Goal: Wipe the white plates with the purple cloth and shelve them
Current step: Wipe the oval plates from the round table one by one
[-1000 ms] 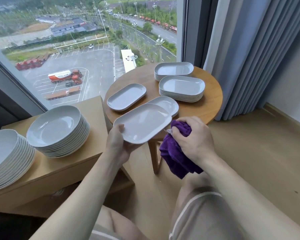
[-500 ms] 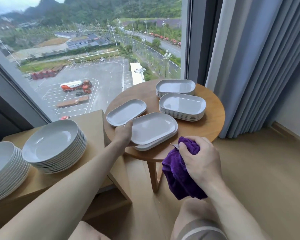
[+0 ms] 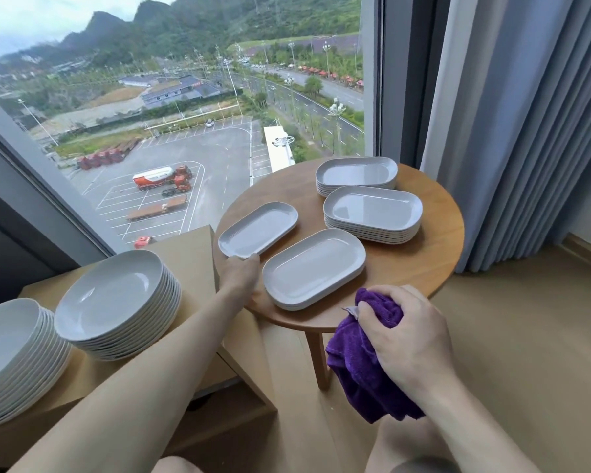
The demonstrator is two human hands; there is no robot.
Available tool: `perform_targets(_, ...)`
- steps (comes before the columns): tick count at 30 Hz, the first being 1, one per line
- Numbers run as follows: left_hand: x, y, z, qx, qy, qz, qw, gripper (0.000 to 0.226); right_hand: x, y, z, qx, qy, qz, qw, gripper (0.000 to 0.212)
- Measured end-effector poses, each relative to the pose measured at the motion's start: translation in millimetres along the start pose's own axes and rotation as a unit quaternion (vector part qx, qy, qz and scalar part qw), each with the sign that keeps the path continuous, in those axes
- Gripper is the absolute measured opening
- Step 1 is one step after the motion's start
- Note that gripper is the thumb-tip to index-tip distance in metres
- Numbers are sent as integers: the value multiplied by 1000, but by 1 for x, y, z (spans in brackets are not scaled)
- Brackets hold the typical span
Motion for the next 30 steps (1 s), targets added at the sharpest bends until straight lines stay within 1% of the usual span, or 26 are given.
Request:
perform_targets(1, -5, 2, 5, 23, 36, -12, 999, 18, 0, -1, 0, 0, 0, 2, 1000, 16)
perform_targets(3, -18, 3, 16, 37, 89, -24, 995, 27, 1, -3, 0, -1, 3, 1, 1000, 14)
perform_targets(6, -38, 3, 21, 14, 91, -42, 995, 44, 2, -6, -2, -2, 4, 0, 1000, 15)
perform_targets(8, -46, 0, 20, 16, 99, -34, 994, 39, 3, -7, -3, -6, 1, 3, 1000, 14)
perform_targets(11, -52, -4, 17, 24, 127, -17, 992, 22, 4, -7, -2, -4, -2, 12, 1000, 15)
perform_targets(13, -53, -5, 18, 32, 145, -11, 989, 15, 5, -7, -1, -3, -7, 15, 1000, 16)
perform_targets(17, -55, -8, 21, 71, 165, -16, 984, 16, 6, -8, -2, 5, -5, 13, 1000, 15)
perform_targets(20, -53, -8, 22, 118, 172, -28, 978, 20, 7, -9, -1, 12, 0, 14, 1000, 17)
perform_targets(22, -48, -7, 19, 167, 180, -35, 969, 21, 7, -9, -1, 17, 5, 19, 1000, 18)
perform_targets(26, -40, 2, 9, 268, 175, -65, 945, 13, 7, -9, 0, 19, 2, 25, 1000, 18)
perform_targets(30, -36, 17, -1, 376, 183, -72, 906, 18, 7, -10, 3, 30, 8, 33, 999, 17)
Point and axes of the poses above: each hand's wrist, its own x-axis away from the middle knuckle, its own y-axis out of the back of the hand, z = x × y, the point moved 5 cm from there along -x, towards the middle knuckle, and after that the axes turned 13 degrees about -z, right-handed, at the moved point
